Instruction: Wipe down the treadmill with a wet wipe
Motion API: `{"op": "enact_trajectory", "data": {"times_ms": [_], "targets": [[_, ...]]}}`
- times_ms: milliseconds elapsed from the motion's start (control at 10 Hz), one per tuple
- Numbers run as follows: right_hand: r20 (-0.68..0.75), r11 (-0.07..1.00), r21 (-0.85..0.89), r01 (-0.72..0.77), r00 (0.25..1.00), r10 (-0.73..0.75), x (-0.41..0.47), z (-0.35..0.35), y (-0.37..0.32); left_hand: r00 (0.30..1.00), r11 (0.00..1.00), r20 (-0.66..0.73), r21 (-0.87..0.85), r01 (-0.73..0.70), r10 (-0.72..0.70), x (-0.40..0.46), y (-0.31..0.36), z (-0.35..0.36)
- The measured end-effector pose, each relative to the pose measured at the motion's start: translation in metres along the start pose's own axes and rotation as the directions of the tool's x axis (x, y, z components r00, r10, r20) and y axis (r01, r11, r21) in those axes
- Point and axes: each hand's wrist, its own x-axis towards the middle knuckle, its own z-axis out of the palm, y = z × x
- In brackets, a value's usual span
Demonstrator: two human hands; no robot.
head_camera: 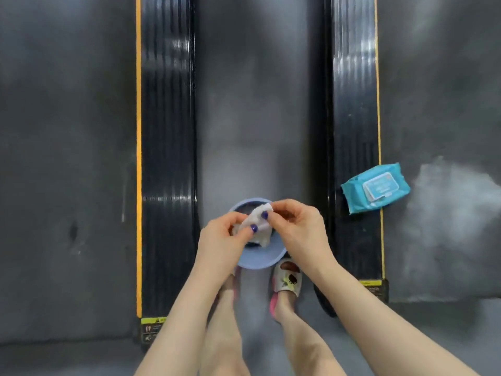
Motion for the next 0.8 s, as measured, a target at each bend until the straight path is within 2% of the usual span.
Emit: {"op": "enact_trajectory", "data": {"times_ms": [100, 200, 400, 600, 700, 800], "targets": [[-0.010, 0.986, -0.115, -0.117, 0.993, 0.117, 0.019, 0.025, 0.075, 0.985, 0.991, -0.115, 0.015, 0.132, -0.129, 0.030, -0.063, 0.041], [-0.063, 0.951, -0.228, -0.210, 0.978, 0.200, 0.041, 0.047, 0.143, 0.969, 0.982, -0.190, 0.067, 0.175, -0.159, 0.063, -0.118, 0.079], [-0.132, 0.900, -0.369, -0.234, 0.971, 0.198, 0.098, 0.089, 0.229, 0.953, 0.957, -0.268, 0.208, 0.202, -0.143, 0.135, -0.196, 0.129], [-0.071, 0.874, -0.419, -0.246, 0.969, 0.239, 0.136, 0.112, 0.273, 0.973, 0.935, -0.137, 0.279, 0.217, -0.185, 0.171, -0.240, 0.149], [-0.050, 0.881, -0.406, -0.243, 0.968, 0.244, 0.130, 0.105, 0.273, 0.979, 0.926, -0.129, 0.326, 0.190, -0.155, 0.164, -0.241, 0.151], [-0.065, 0.888, -0.388, -0.246, 0.969, 0.239, 0.117, 0.091, 0.261, 0.974, 0.937, -0.160, 0.287, 0.200, -0.159, 0.146, -0.226, 0.149]]}}
